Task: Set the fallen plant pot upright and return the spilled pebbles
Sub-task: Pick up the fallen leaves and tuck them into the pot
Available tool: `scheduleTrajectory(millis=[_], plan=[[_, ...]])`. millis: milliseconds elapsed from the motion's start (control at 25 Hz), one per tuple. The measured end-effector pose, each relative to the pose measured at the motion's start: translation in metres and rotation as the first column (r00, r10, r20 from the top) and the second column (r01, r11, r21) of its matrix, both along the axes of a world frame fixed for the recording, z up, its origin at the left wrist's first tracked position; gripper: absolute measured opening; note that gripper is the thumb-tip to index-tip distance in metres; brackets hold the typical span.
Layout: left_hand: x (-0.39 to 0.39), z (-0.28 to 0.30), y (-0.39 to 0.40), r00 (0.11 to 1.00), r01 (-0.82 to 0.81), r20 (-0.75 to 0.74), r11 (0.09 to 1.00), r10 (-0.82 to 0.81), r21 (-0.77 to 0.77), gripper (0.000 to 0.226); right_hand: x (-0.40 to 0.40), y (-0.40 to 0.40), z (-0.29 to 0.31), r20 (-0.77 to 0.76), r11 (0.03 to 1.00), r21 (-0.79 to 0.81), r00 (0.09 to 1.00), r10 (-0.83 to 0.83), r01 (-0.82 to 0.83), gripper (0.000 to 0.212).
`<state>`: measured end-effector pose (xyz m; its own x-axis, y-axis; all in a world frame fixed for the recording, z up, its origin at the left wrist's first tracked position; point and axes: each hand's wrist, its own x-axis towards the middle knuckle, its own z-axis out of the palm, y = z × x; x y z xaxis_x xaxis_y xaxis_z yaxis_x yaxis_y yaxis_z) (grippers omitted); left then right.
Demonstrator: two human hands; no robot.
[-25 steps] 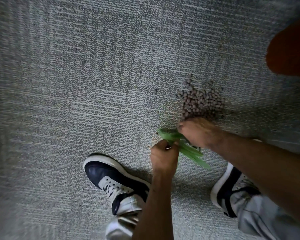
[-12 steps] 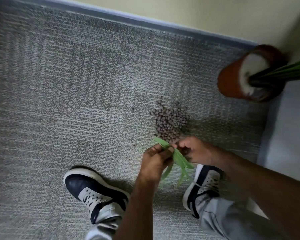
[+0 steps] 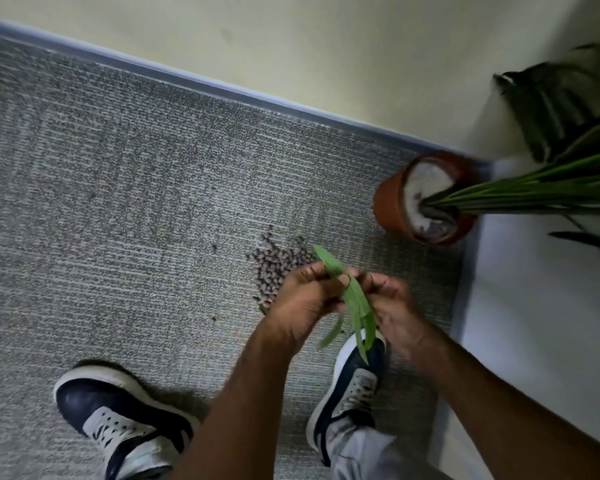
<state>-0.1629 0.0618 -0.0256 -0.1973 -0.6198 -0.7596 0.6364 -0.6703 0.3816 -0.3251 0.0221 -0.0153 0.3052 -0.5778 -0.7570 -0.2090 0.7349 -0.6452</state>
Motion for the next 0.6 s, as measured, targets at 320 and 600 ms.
scheduleTrajectory(millis=[320, 600], plan=[[-0.036, -0.006, -0.061, 0.970, 0.027, 0.239, 0.999, -0.032, 0.023, 0.014, -0.069, -0.072, -0.011, -0.524, 0.869, -0.462, 0.845, -0.109, -0.174, 0.002], [-0.057, -0.028, -0.073, 0.934, 0.056, 0.351, 0.997, -0.069, 0.047, 0.015, -0.090, -0.129, -0.040, -0.832, 0.458, -0.510, 0.553, -0.048, -0.728, 0.009]])
